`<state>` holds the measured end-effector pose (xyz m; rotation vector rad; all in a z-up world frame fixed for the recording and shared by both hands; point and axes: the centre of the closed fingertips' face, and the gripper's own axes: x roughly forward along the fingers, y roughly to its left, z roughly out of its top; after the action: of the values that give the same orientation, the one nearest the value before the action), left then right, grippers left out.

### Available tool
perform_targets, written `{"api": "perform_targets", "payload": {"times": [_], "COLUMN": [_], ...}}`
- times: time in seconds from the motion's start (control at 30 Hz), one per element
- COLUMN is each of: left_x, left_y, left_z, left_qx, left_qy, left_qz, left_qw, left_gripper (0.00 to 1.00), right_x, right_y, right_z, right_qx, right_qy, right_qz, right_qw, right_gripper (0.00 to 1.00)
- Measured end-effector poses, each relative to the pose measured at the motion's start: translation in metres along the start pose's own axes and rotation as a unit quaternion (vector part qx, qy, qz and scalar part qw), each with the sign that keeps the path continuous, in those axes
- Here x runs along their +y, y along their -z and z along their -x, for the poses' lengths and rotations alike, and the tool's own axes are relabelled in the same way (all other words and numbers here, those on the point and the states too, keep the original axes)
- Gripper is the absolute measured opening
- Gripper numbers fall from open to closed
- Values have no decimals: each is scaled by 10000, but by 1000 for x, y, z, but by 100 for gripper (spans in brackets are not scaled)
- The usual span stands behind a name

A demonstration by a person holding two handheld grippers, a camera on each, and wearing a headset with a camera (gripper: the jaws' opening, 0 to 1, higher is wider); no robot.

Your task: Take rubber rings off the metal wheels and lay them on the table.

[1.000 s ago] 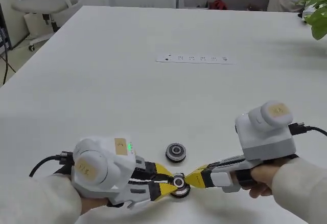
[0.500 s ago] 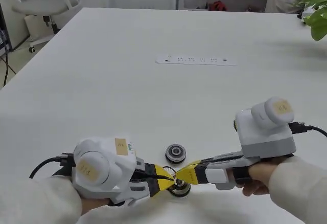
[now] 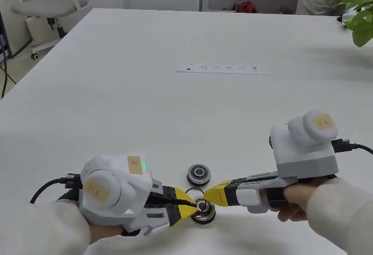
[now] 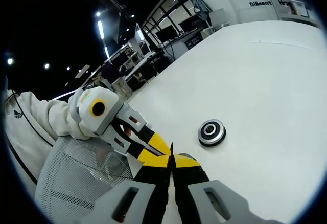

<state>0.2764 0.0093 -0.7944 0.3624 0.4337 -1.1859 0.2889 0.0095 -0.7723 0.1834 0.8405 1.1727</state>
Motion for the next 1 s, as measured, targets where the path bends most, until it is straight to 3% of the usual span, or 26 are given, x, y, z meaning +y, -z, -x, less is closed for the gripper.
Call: {"api": "perform_targets", "payload": {"times": [0.1,0.3,0.57,1.0], "left_x": [-1,4,11,19], "left_y": [1,2,-19,-49], "left_z": [1,6,21,54], "left_qx": [106,193,-132,-495], "left_qy": [78,37,-88,-402], "left_qz": [-119,-69,73,-113], "left_qw": [9998,9998,9998,9979], "left_gripper": [4,8,19,34], "right_x": [-1,-2,-2,7], "right_y": [-1,-2,-7,-13], "right_z": [0,1,3,4], "right_qx": [-36,-50,-190,-360], "right_qy": [24,49,90,36], "right_qz": [2,-1,-60,-95], "right_qw": [10000,10000,9998,9993], "right_gripper": [0,0,0,0]}}
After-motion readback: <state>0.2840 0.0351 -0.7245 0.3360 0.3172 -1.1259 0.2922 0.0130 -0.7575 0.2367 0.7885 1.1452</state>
